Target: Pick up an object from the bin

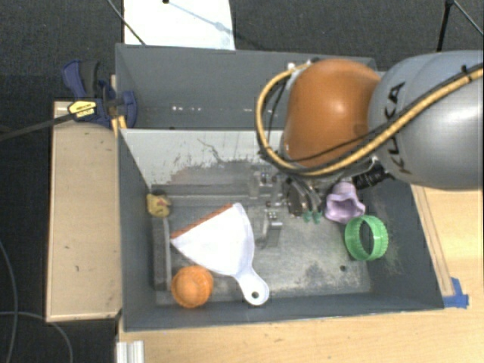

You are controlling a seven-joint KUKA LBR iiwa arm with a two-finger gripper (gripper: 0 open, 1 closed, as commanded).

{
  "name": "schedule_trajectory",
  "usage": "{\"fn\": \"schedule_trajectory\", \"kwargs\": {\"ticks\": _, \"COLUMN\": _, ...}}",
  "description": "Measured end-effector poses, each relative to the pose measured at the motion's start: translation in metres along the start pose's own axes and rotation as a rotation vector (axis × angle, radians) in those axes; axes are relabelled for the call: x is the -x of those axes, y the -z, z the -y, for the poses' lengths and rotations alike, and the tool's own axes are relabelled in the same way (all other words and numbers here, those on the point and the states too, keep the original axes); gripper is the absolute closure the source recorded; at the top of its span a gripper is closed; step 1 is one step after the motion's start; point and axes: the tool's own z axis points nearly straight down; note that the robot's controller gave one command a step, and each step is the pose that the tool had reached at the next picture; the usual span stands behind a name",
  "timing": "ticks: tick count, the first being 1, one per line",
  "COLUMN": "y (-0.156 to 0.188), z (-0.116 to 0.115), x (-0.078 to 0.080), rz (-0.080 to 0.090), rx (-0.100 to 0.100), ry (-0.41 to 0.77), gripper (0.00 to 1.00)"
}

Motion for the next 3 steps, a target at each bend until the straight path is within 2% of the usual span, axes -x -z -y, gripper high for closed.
{"fn": "schedule_trajectory", "kwargs": {"ticks": 1, "y": 0.005, "z": 0.001, "x": 0.001, "rz": 0.008, "rx": 0.001, "ry": -0.003, "gripper": 0.00}}
{"fn": "schedule_trajectory", "kwargs": {"ticks": 2, "y": -0.031, "z": -0.023, "x": 0.007, "rz": 0.015, "rx": 0.001, "ry": 0.059, "gripper": 0.00}}
{"fn": "schedule_trajectory", "kwargs": {"ticks": 3, "y": -0.091, "z": -0.055, "x": 0.009, "rz": 0.013, "rx": 0.002, "ry": 0.085, "gripper": 0.00}}
